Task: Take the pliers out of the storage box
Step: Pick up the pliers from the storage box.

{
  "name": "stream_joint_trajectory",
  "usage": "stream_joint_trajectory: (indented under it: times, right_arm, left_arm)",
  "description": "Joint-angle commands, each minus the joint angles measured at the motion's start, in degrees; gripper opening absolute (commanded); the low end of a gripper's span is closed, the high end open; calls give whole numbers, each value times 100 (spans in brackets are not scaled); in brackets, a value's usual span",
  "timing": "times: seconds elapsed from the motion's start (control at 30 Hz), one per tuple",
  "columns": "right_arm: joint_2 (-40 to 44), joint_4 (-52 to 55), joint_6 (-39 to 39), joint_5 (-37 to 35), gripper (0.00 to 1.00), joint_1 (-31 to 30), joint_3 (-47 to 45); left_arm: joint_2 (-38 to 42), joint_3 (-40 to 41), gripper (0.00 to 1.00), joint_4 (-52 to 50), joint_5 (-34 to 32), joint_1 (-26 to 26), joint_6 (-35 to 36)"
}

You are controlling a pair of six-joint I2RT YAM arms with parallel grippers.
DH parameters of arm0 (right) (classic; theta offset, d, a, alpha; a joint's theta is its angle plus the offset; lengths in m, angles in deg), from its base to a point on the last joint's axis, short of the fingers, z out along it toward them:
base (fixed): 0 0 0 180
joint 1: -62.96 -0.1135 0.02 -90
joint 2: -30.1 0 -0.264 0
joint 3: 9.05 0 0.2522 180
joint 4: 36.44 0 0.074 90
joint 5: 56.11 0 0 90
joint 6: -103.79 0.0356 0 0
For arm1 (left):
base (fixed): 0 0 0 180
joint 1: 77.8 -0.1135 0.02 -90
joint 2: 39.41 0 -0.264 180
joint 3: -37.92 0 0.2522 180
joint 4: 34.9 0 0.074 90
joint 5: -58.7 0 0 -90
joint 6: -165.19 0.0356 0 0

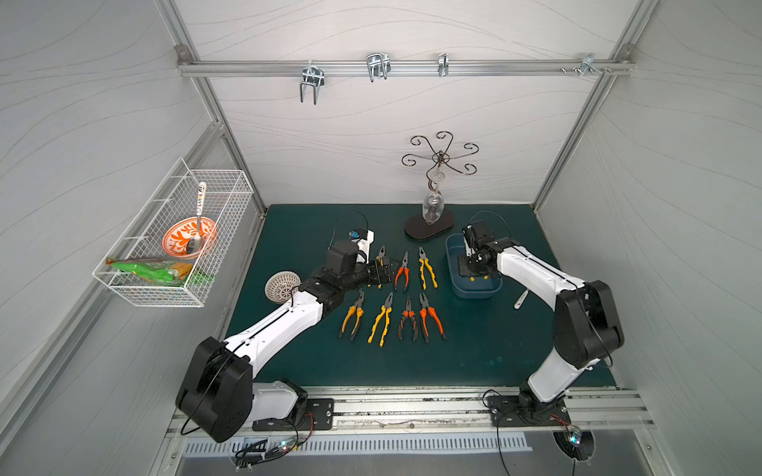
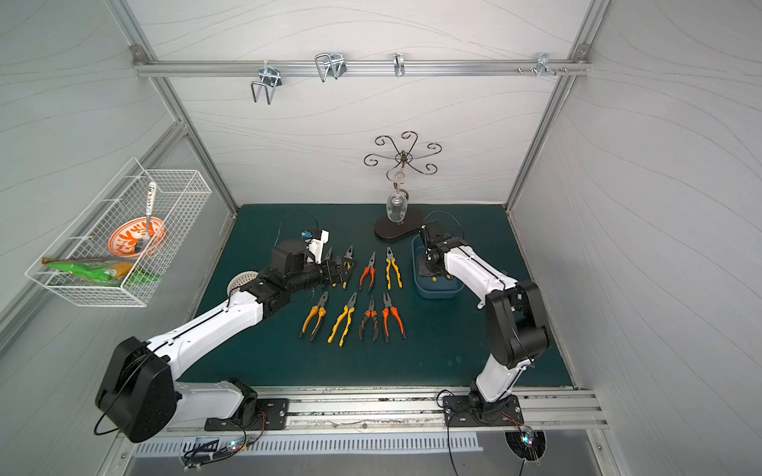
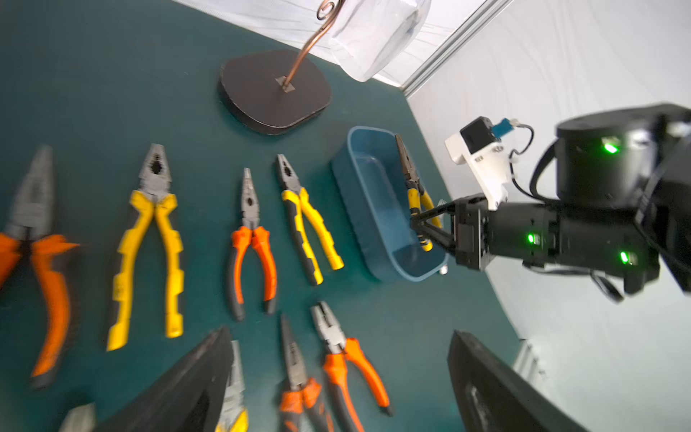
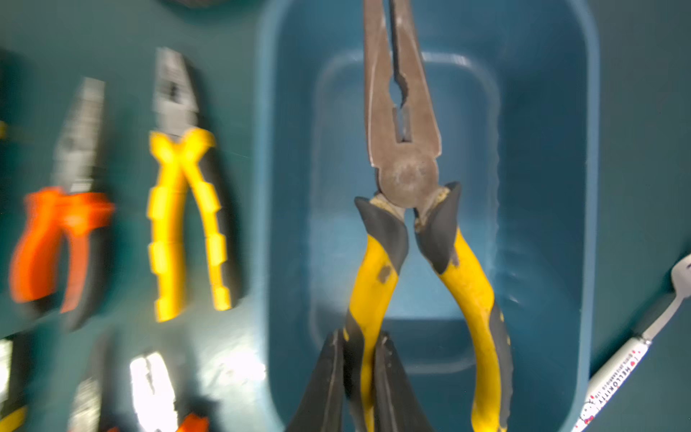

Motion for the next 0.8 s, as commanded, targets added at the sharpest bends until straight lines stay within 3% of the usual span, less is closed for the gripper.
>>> stream_joint_trajectory:
  times: [0.0,0.23,0.5,0.77]
  right_arm:
    - [481,-287,-155,128,0,-133,-38]
    - [1084,-442,-231,1022,0,-242,-160]
    - [1439,-834,-10,2060,0,-388,-322]
    - [1467,-993,-73,2131,0,-508,-287]
  left_arm:
    - [-415,-386,93,1150,381,14,-581]
    - [-1258,-871,87,2186,379,248,-1016]
    - [-2095,-1701,64,2340,-199,659,-1363]
    - [-2814,-2434,51,2192,-354,877,-1540]
